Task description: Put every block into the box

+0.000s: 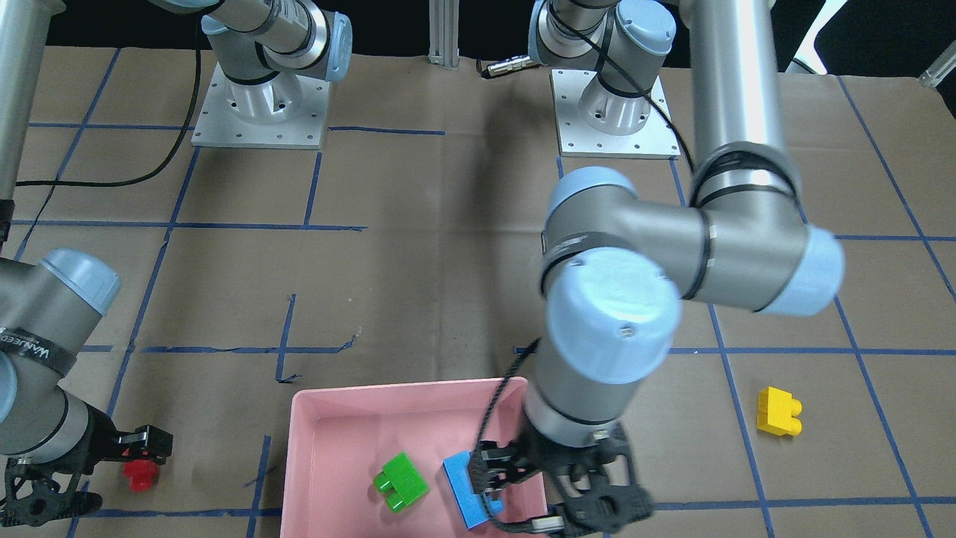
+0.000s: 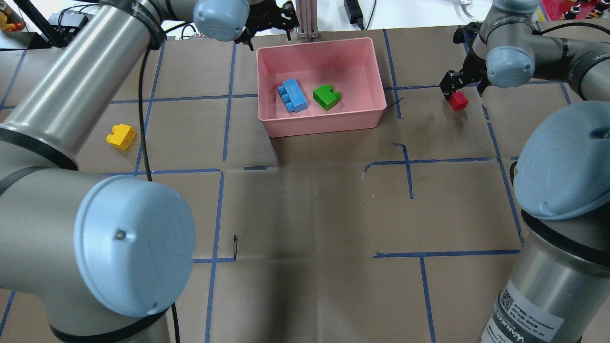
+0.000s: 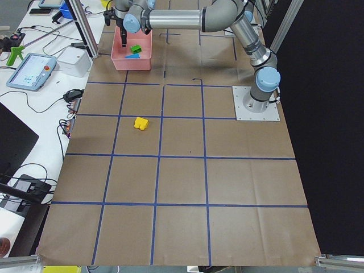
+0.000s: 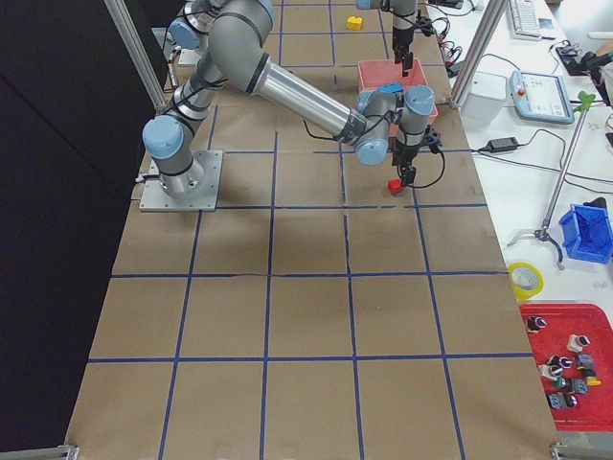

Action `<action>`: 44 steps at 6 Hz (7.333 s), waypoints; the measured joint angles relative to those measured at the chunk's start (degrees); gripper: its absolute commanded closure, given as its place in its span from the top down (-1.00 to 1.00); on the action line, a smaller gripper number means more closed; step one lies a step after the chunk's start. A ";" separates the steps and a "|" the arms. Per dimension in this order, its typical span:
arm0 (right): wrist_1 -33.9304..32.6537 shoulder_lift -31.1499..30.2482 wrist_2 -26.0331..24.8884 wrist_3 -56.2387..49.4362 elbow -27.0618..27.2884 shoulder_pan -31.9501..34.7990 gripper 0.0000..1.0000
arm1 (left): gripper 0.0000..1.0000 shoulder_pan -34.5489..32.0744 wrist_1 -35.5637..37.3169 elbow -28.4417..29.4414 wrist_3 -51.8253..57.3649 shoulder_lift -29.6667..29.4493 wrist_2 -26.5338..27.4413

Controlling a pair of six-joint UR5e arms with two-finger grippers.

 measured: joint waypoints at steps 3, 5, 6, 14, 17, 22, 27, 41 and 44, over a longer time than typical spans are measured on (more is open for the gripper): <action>0.02 1.44 -0.03 0.19 0.29 -0.06 -0.43 | 0.99 12.95 -4.09 -5.60 16.08 7.73 -0.54; 0.91 1.19 -0.20 0.00 -0.20 -0.05 -0.92 | 0.99 22.44 -4.43 -10.37 36.73 9.64 -0.33; 1.15 0.94 0.07 -0.34 -0.40 -0.05 -0.93 | 0.98 27.30 -5.05 -12.77 47.26 10.49 -0.28; 28.44 -16.19 7.23 6.42 -4.10 5.37 -0.89 | 0.95 34.48 14.45 -31.76 70.12 4.51 -3.67; 16.34 -10.91 19.76 25.99 -6.17 16.21 -0.87 | 0.90 34.32 18.05 -33.59 71.25 2.51 -3.72; -6.46 -1.77 20.72 32.31 -6.92 21.10 0.99 | -0.91 34.35 19.93 -34.84 71.43 2.41 -3.52; 0.94 -6.28 16.20 25.33 -6.39 19.36 0.99 | -0.96 33.82 2.76 -17.58 58.74 7.34 -4.43; 24.58 -47.49 -1.34 16.06 19.35 15.77 1.00 | 0.99 -5.75 -2.44 7.79 -5.68 -13.07 -0.07; 24.30 -47.44 -0.65 16.09 19.38 15.83 1.00 | 0.99 -1.54 -9.09 7.10 -1.46 -4.20 0.17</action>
